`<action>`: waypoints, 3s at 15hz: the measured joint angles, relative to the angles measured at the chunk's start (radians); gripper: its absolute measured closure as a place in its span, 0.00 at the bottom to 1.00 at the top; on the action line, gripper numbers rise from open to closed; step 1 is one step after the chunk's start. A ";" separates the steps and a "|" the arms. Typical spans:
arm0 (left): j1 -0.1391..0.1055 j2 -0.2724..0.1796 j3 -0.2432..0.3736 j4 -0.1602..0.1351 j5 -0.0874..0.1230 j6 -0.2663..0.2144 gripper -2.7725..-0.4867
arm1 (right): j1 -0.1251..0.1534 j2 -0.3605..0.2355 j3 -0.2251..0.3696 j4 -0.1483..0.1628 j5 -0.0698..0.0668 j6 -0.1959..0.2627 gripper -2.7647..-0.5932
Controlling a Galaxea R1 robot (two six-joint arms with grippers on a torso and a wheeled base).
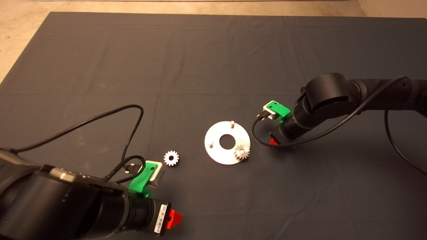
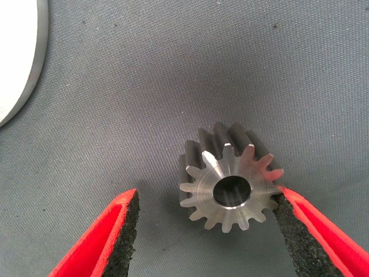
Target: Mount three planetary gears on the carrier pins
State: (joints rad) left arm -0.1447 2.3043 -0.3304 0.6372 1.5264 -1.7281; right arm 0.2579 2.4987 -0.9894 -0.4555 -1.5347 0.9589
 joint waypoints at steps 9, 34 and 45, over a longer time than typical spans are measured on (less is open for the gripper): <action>0.000 -0.014 0.000 0.000 0.000 0.001 0.19 | -0.019 0.000 -0.033 0.000 0.001 -0.001 0.64; 0.000 -0.016 0.000 0.000 0.000 0.001 0.19 | -0.018 -0.005 -0.036 -0.004 -0.002 -0.004 0.88; 0.000 -0.014 0.000 0.000 0.000 0.001 0.19 | 0.043 0.009 -0.036 -0.004 0.000 0.005 0.89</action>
State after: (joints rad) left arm -0.1447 2.2898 -0.3304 0.6372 1.5264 -1.7270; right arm 0.3006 2.5074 -1.0251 -0.4594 -1.5345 0.9642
